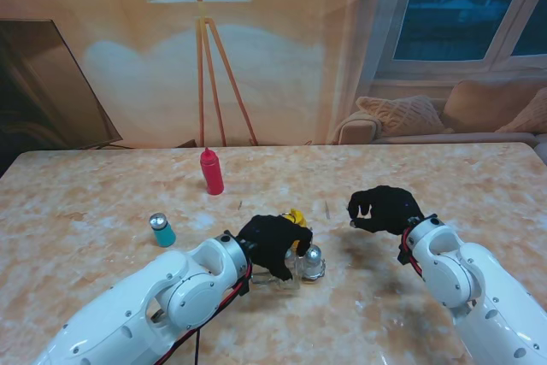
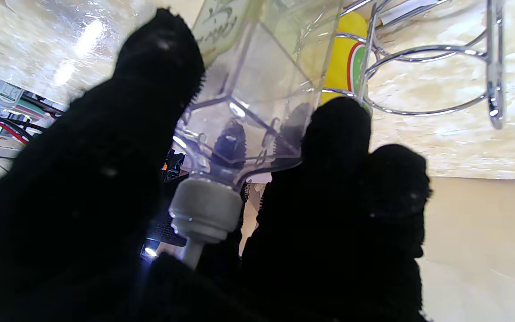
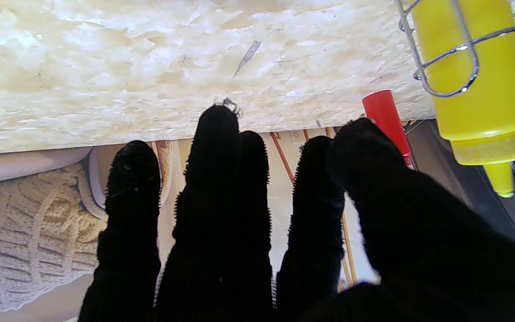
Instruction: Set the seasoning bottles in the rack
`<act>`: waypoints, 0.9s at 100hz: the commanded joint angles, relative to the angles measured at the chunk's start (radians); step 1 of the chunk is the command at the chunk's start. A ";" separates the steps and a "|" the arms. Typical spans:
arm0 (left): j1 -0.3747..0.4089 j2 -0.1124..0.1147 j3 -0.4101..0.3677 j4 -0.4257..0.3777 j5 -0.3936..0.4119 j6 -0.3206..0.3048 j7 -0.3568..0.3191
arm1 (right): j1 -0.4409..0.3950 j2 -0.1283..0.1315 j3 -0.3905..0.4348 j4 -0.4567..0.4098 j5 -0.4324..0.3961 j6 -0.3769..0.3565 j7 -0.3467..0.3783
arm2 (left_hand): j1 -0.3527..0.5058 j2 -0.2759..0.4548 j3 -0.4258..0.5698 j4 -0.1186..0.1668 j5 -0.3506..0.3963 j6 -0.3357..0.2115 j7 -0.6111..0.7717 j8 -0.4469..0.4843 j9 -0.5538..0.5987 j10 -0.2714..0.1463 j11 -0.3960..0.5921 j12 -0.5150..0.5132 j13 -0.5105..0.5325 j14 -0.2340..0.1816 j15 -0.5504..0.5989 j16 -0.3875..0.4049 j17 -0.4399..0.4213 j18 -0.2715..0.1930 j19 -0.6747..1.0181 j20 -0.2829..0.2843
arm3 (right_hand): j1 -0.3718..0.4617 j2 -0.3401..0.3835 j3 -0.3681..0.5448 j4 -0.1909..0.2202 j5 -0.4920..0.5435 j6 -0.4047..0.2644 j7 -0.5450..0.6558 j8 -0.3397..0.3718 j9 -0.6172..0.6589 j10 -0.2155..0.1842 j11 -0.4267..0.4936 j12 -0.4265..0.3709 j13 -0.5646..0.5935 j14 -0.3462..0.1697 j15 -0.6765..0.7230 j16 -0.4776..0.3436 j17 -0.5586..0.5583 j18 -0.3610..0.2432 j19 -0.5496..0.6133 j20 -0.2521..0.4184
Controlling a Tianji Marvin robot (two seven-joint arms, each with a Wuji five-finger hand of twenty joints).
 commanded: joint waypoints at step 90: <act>0.029 -0.001 -0.015 -0.016 0.080 -0.006 0.031 | -0.009 -0.006 -0.003 0.004 0.004 -0.002 0.018 | 0.098 0.044 0.195 0.019 0.043 -0.020 0.231 0.094 0.027 -0.084 0.193 0.045 -0.001 -0.134 0.073 0.016 -0.001 -0.085 0.056 0.025 | 0.022 -0.029 0.020 -0.009 0.009 -0.025 0.023 -0.006 0.040 -0.022 0.003 0.024 0.014 -0.020 0.014 0.010 0.009 -0.007 -0.006 -0.014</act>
